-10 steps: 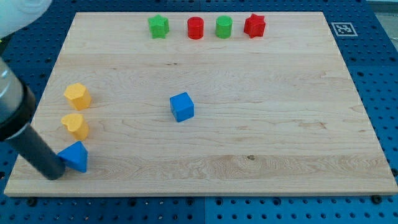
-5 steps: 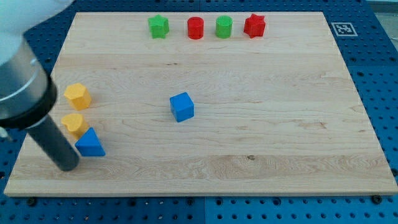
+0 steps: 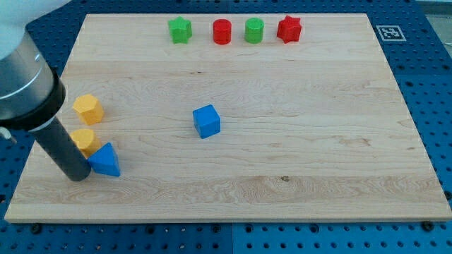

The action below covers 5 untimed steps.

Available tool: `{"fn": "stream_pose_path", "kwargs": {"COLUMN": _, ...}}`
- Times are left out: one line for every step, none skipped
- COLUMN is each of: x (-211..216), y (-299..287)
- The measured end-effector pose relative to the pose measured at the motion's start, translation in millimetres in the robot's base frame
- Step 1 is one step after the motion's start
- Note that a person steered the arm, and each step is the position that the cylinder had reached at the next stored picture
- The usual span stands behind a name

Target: Push the blue triangle to the blue cube

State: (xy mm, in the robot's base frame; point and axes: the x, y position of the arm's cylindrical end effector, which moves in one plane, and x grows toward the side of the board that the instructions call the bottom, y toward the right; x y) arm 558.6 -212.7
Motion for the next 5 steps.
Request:
{"fn": "stream_pose_path", "kwargs": {"x": 0, "y": 25}}
{"fn": "stream_pose_path", "kwargs": {"x": -5, "y": 48}}
{"fn": "stream_pose_path", "kwargs": {"x": -19, "y": 58}}
{"fn": "stream_pose_path", "kwargs": {"x": -29, "y": 71}}
{"fn": "stream_pose_path", "kwargs": {"x": -31, "y": 96}}
